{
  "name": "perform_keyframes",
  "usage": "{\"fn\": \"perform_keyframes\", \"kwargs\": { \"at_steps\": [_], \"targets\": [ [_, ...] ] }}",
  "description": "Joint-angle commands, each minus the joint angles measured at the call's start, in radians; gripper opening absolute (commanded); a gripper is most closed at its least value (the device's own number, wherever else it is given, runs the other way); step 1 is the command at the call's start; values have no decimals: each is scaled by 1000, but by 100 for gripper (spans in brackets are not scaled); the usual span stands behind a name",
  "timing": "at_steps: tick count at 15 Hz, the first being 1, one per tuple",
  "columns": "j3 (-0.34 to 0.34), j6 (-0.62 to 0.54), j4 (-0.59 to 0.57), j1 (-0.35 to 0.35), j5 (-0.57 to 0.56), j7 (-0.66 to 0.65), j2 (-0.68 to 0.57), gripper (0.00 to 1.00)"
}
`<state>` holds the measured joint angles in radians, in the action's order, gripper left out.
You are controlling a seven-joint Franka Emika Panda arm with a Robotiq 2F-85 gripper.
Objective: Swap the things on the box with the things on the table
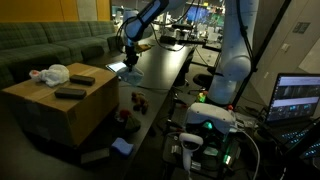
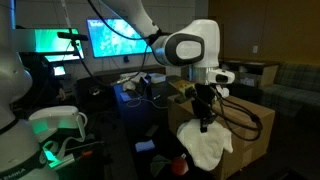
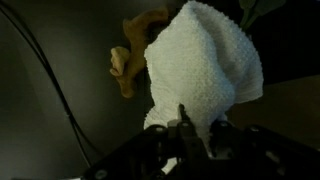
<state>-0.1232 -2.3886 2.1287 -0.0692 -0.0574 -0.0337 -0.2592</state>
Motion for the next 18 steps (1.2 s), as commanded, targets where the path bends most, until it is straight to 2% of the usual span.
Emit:
{"fn": "perform_keyframes", "kwargs": {
  "at_steps": [1, 7, 13, 18],
  "targets": [
    [-37, -55, 67, -51, -5, -14, 33, 6],
    [-85, -138, 66, -120, 11, -23, -53, 6],
    [-80, -237, 2, -188, 71, -1, -228, 6],
    [-72, -262, -81, -258, 132, 15, -370, 6]
  ]
}}
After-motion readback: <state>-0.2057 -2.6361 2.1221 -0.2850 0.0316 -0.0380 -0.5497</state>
